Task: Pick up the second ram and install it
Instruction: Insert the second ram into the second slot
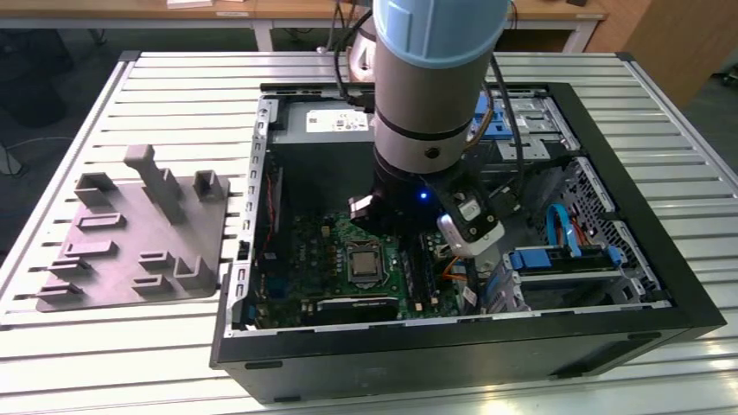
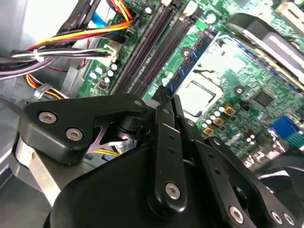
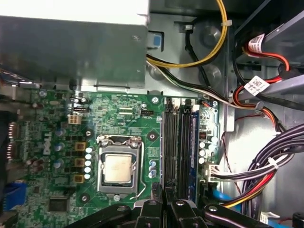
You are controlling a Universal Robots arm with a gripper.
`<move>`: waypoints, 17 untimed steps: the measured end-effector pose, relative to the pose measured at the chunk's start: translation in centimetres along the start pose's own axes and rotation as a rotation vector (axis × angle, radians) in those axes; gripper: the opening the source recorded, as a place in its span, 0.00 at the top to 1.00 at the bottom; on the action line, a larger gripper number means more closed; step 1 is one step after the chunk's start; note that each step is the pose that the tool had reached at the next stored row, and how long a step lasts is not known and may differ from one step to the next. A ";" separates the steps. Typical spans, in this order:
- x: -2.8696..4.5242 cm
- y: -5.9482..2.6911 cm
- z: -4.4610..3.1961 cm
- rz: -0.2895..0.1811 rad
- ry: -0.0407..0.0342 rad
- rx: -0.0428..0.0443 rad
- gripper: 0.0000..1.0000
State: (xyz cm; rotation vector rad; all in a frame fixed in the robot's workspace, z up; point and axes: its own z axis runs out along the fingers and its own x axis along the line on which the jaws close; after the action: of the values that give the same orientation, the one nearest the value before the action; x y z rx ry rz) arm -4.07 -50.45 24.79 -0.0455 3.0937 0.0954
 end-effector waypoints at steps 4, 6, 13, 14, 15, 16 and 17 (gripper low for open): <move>-0.18 0.07 0.68 0.016 0.0001 0.0007 0.86; -0.18 0.06 0.90 0.042 -0.0015 0.0019 0.86; -0.74 0.03 1.47 0.046 -0.0017 0.0022 0.86; -0.80 0.02 1.55 0.046 -0.0017 0.0022 0.86; -0.81 0.02 1.63 0.047 -0.0017 0.0023 0.86; -0.86 0.01 1.73 0.047 -0.0018 0.0023 0.86; -0.92 0.00 1.83 0.047 -0.0018 0.0023 0.86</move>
State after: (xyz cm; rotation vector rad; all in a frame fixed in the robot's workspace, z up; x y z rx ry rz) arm -3.07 -50.30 23.01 0.0280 3.0936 0.0935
